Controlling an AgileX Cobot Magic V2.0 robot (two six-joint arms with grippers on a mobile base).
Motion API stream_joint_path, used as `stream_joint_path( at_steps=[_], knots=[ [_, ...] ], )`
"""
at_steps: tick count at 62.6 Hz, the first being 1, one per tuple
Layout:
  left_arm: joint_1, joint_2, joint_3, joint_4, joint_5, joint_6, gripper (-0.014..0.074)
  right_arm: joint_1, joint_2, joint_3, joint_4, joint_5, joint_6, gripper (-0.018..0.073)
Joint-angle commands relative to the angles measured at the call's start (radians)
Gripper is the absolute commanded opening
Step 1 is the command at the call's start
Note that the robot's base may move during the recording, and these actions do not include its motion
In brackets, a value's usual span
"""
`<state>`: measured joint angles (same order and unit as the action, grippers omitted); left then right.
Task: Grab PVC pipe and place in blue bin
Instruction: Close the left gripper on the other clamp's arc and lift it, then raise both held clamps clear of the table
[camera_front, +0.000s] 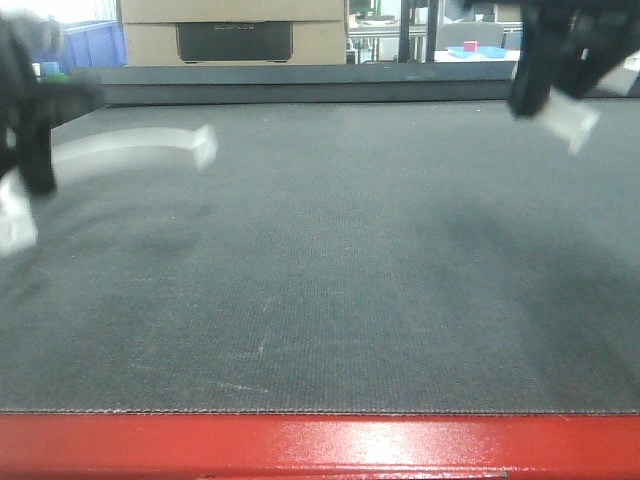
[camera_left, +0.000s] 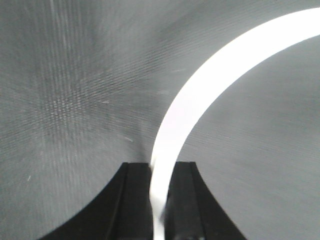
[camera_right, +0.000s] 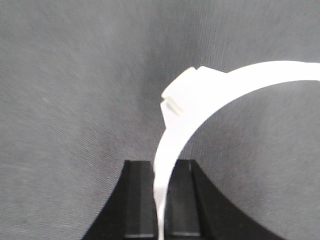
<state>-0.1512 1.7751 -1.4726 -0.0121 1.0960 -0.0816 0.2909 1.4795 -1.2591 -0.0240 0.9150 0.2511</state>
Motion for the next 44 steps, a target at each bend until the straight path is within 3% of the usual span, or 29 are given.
stream_joint_path(
  at_steps=[1, 10, 19, 33, 44],
  knots=[
    [-0.043, -0.12, -0.007, -0.018, -0.035, -0.014, -0.0111, 0.0, -0.071, -0.006, -0.049, -0.055, -0.007, -0.0168],
    [-0.108, -0.276, 0.028, -0.018, -0.222, -0.069, -0.0111, 0.0, -0.161, 0.007, -0.125, -0.153, -0.007, -0.0168],
    [-0.15, -0.443, 0.145, -0.018, -0.428, -0.081, -0.0111, 0.0, -0.275, 0.097, -0.134, -0.296, 0.0, -0.0168],
    [-0.152, -0.681, 0.428, -0.018, -0.72, -0.081, -0.0111, 0.0, -0.485, 0.322, -0.132, -0.548, 0.002, -0.0168],
    [-0.152, -0.847, 0.641, -0.042, -0.891, -0.081, -0.0111, 0.0, -0.633, 0.478, -0.132, -0.665, 0.015, -0.0168]
  ],
)
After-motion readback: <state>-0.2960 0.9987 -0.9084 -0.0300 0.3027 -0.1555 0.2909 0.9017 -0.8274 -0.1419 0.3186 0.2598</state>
